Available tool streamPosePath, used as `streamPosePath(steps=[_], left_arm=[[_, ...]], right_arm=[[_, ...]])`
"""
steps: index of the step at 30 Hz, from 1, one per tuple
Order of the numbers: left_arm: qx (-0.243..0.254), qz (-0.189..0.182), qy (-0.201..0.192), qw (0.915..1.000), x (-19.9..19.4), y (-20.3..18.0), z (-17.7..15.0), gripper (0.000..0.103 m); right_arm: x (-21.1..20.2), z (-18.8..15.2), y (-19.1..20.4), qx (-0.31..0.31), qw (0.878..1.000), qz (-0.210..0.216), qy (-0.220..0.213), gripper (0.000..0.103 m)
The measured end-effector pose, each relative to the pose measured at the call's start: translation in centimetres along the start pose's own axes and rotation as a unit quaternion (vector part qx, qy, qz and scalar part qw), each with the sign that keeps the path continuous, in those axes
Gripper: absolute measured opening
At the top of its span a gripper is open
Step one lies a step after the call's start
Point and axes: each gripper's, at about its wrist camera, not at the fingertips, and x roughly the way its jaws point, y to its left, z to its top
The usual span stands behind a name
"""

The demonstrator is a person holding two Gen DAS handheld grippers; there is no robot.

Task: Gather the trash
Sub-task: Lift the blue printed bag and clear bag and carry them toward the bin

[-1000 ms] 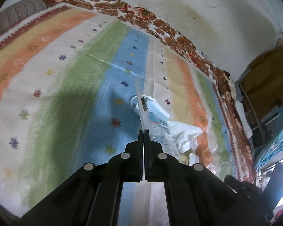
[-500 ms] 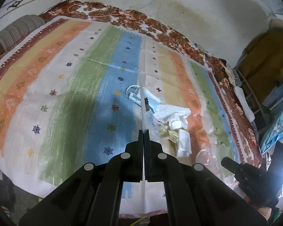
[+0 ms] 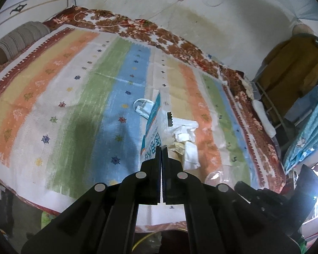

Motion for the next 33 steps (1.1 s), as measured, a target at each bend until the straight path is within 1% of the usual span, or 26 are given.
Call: streamPosePath(steps=[3,7,9,15,19,21,27,29,31,33], left_arm=[[0.005,-0.011,-0.002,0.9999,-1.3,-0.6,-0.9,0.0],[0.021,-0.015,-0.002,0.9997,-2.5,-1.6,-2.2,0.0],[0.024,-0.025,-0.003,0.9994,-3.1,-1.9,-2.7,0.0],[0.035,-0.042,-0.008,0.9985,-4.9,-2.9,-4.7,0.0],[0.036,-0.038,0.0,0.9986,-5.3,-3.1,-6.2,0.0],[0.031,-0.047,0.004,0.9984,-5.5,-3.0,-6.7,0.0],[0.044,-0.056,-0.005,0.9974,-7.1,-3.7,-8.5,0.0],[0.046,-0.061,-0.001,0.9971,-7.2,-3.8,-9.1,0.0],[0.036,-0.07,0.007,0.9969,-7.2,-3.6,-9.7,0.0],[0.037,-0.066,0.01,0.9971,-7.2,-3.6,-10.3,0.0]], right_arm=[[-0.7,-0.9,0.7,-0.007,1.0,-0.008,-0.004,0.003],[-0.8,-2.5,1.4,-0.021,1.0,-0.021,0.008,0.003],[-1.1,-2.9,1.6,-0.021,0.999,-0.023,0.008,0.003],[-2.4,-4.2,2.1,-0.017,1.0,-0.017,0.004,0.003],[-3.3,-5.1,2.3,-0.013,1.0,-0.013,0.002,0.003],[-3.8,-5.6,2.4,-0.011,1.0,-0.01,0.001,0.003],[-5.4,-7.0,2.5,-0.002,1.0,-0.003,-0.007,0.003],[-5.9,-7.5,2.5,0.003,1.0,-0.001,-0.006,0.003],[-6.2,-8.1,2.6,0.005,1.0,-0.002,-0.005,0.003],[-6.6,-8.7,2.7,0.005,1.0,-0.002,-0.003,0.003]])
